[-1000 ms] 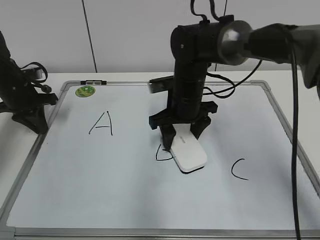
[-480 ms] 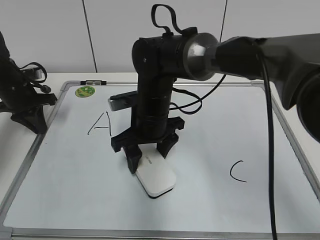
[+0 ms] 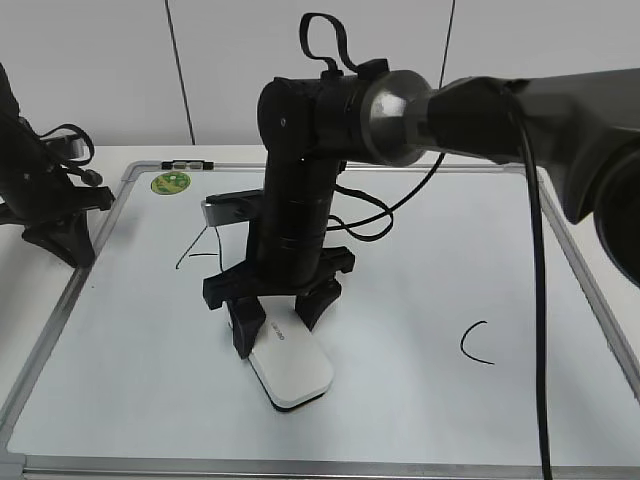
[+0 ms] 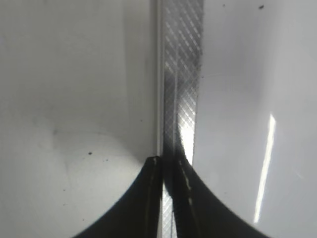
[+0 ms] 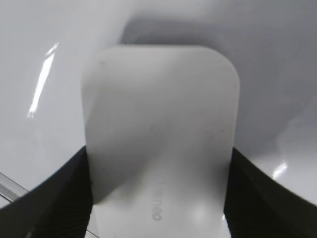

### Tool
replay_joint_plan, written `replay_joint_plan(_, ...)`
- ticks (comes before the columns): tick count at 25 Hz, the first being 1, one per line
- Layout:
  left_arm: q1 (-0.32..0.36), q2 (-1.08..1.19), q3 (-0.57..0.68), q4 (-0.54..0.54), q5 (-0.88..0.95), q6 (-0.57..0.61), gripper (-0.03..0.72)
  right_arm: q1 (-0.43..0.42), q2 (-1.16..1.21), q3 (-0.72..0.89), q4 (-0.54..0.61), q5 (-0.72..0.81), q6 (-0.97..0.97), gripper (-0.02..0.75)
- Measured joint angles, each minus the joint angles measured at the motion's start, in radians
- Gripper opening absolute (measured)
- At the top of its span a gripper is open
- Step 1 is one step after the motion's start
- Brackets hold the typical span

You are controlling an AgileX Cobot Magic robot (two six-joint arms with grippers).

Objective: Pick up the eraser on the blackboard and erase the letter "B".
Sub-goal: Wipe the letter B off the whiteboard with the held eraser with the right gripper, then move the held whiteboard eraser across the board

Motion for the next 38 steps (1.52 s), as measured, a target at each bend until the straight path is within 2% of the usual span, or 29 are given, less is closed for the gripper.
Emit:
replay_joint_plan(6, 0.0, 0.0, 0.0, -0.006, 0.0, 0.0, 0.056, -0.009, -0.073, -0.028, -0.091, -0.002, 0.018, 0.511)
replay_joint_plan(10, 0.0, 0.0, 0.0, -0.006, 0.0, 0.0, 0.056, -0.061, -0.159, -0.041, -0.193, -0.004, 0.066, 0.511)
replay_joint_plan(15, 0.0, 0.0, 0.0, -0.007, 0.0, 0.0, 0.056, -0.199, -0.203, -0.02, -0.23, -0.004, 0.085, 0.511)
replay_joint_plan(22, 0.0, 0.0, 0.0, -0.01, 0.0, 0.0, 0.058, -0.408, -0.277, 0.134, -0.275, -0.004, 0.088, 0.511)
replay_joint_plan(30, 0.0, 0.0, 0.0, -0.01, 0.0, 0.0, 0.06, -0.608, -0.29, 0.185, -0.262, -0.002, 0.04, 0.511)
replay_joint_plan(34, 0.0, 0.0, 0.0, -0.01, 0.0, 0.0, 0.061, -0.655, -0.258, 0.185, -0.213, -0.002, -0.012, 0.511)
replay_joint_plan(38, 0.0, 0.0, 0.0, -0.012, 0.0, 0.0, 0.062, -0.664, -0.202, 0.185, -0.207, -0.002, -0.04, 0.511)
